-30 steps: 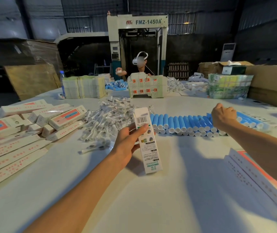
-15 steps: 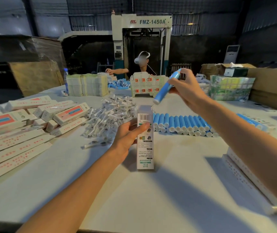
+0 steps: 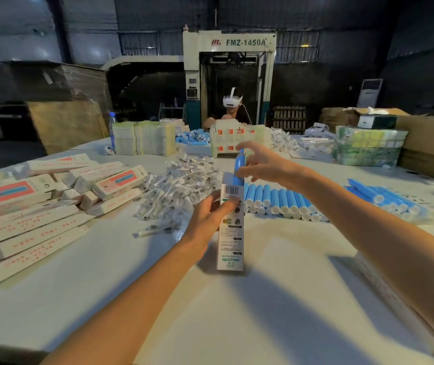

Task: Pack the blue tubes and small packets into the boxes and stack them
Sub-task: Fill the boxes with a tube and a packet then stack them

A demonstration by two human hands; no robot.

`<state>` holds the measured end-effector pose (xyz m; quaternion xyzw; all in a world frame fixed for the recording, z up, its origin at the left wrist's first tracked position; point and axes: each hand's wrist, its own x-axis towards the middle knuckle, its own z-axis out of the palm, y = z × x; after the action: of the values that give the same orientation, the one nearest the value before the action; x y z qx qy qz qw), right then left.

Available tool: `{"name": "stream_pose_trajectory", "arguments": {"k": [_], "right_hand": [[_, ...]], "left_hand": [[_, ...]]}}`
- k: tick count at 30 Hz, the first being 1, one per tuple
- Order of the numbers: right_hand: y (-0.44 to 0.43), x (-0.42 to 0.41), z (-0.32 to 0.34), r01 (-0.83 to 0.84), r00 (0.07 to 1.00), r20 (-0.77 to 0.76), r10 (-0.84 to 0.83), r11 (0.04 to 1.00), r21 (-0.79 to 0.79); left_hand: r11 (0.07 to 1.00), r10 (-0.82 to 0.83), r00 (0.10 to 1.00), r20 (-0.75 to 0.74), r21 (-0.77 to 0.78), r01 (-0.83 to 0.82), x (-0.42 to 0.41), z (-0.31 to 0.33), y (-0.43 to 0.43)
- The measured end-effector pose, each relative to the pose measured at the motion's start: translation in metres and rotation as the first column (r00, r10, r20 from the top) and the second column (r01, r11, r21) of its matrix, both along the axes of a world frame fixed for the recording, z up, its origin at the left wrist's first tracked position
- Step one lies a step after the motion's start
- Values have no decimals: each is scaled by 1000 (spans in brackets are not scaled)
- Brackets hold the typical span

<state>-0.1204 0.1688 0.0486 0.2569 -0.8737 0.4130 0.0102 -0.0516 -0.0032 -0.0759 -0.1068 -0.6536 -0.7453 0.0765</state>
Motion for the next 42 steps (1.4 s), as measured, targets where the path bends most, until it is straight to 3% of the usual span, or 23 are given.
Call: {"name": "stream_pose_trajectory", "arguments": {"k": [3, 6, 8, 11, 15, 19, 22, 25, 36, 42], "right_hand": [[-10, 3, -18, -106, 993, -40, 110, 990, 95], [-23, 2, -36, -130, 985, -96, 140, 985, 110], [-32, -2, -50, -60, 982, -178, 61, 998, 11], [-41, -16, -71, 122, 954, -260, -148, 986, -116], [-59, -31, -97, 191, 941, -287, -180, 982, 10], [-84, -43, -116, 200, 933, -346, -103, 945, 260], [-100, -47, -125, 251, 920, -388, -51, 838, 485], [-111, -47, -135, 301, 909, -413, -44, 757, 581], [-113, -29, -135, 354, 927, -313, -205, 754, 554], [-100, -5, -128, 289, 947, -269, -178, 841, 458]], "left_hand": [[987, 1, 999, 34, 161, -6, -5, -3, -5], [979, 144, 989, 39, 143, -148, -9, -4, -22], [944, 317, 948, 38, 82, -319, -14, -4, -36], [843, 524, 851, 42, 116, -525, -22, -4, -55], [765, 630, 773, 80, 110, -635, -28, -6, -71], [754, 641, 764, 74, 125, -645, -31, -8, -71], [767, 626, 778, 60, 130, -628, -31, -7, -71], [779, 615, 787, 47, 118, -615, -30, -7, -72], [820, 559, 829, 6, 149, -553, -27, -4, -65], [866, 476, 879, 0, 176, -469, -28, -5, -61]]}}
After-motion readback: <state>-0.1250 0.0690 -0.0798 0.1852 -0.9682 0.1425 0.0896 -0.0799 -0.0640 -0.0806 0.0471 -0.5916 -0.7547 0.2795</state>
